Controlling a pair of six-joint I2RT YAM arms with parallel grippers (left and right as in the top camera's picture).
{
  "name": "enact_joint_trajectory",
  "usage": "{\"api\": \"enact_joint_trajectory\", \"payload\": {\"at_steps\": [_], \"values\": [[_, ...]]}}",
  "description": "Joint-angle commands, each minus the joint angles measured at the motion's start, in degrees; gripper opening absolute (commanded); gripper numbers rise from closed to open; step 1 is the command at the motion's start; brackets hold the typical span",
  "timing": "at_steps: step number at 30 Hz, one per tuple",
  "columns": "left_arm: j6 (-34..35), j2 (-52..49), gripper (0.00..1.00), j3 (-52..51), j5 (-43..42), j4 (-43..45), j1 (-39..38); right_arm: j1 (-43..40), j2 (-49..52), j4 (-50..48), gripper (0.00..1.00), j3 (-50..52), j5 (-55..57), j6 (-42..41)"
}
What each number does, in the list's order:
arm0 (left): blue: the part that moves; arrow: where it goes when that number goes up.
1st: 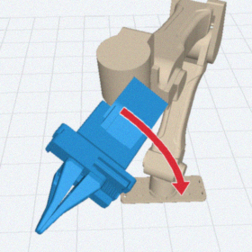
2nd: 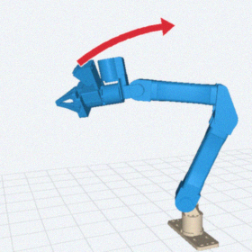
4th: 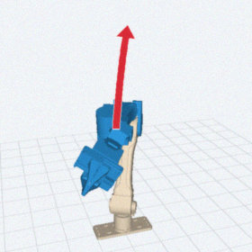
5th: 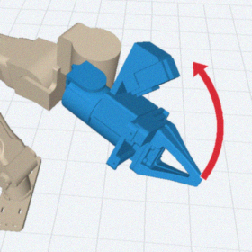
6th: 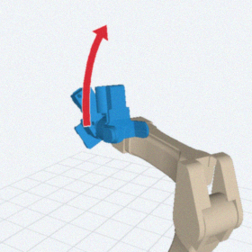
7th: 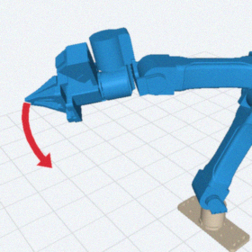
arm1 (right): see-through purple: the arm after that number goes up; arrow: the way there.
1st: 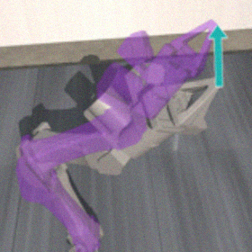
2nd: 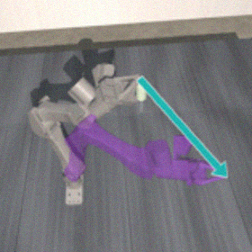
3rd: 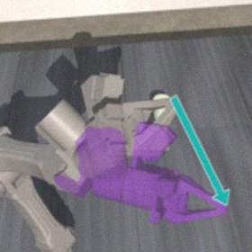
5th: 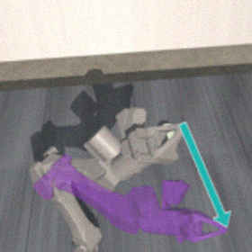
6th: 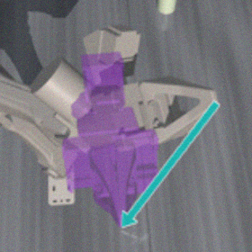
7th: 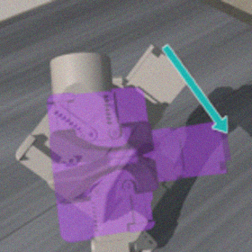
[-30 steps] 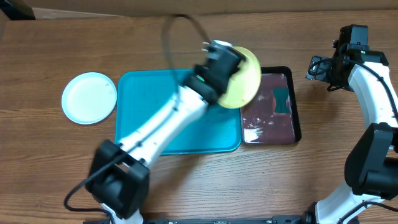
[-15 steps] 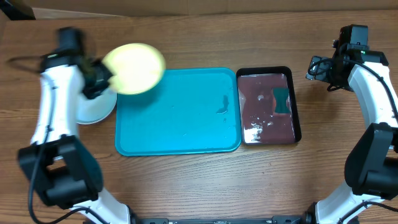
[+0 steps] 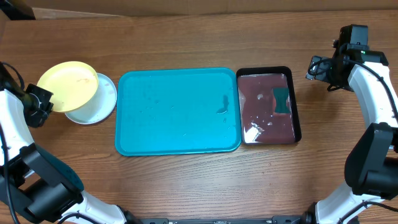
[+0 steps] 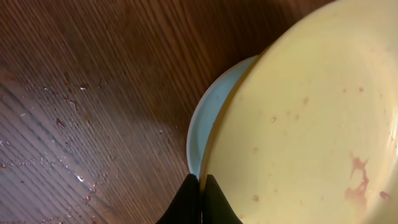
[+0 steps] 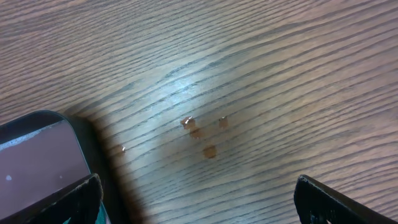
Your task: Clean dirty plates on tray and stack at the side
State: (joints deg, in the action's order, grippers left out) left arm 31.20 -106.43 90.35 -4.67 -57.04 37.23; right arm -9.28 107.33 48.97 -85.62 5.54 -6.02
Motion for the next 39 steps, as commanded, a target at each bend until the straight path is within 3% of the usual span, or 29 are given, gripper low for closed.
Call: {"api": "enact_joint_trajectory", "payload": {"at_steps": [1, 11, 13, 17, 19, 23, 29, 39], "values": [[-0.7, -0.4, 0.04, -2.8, 2.8, 1.1, -1.1, 0.1, -0.8, -0.3, 1.0, -0.9, 0.4, -0.4], [-1.0, -0.4, 0.07, -7.0, 2.8, 7.1, -3.8, 0.1, -0.8, -0.3, 1.0, -0.9, 0.4, -0.4], [-1.0, -0.4, 0.13, -7.0, 2.8, 7.5, -4.1, 0.1, -0.8, -0.3, 1.0, -0.9, 0.4, -0.4], [-1.8, -0.4, 0.64, -7.0, 1.6, 7.6, -4.4, 0.1, -0.8, -0.3, 1.0, -0.9, 0.4, -0.4], [-4.5, -0.4, 0.77, -7.0, -1.7, 7.6, -4.5, 0.1, -0.8, -0.3, 1.0, -0.9, 0.4, -0.4], [-10.6, -0.4, 0.91, -7.0, -11.5, 7.9, -5.4, 0.1, -0.8, -0.3, 1.0, -0.9, 0.4, -0.4], [-19.5, -0.4, 0.98, -7.1, -21.9, 7.8, -9.3, 0.1, -0.8, -0.3, 1.0, -0.9, 0.4, -0.4], [-19.4, -0.4, 1.0, -7.1, -21.8, 7.5, -19.3, 0.1, -0.8, -0.3, 1.0, -0.9, 0.4, -0.4]]}}
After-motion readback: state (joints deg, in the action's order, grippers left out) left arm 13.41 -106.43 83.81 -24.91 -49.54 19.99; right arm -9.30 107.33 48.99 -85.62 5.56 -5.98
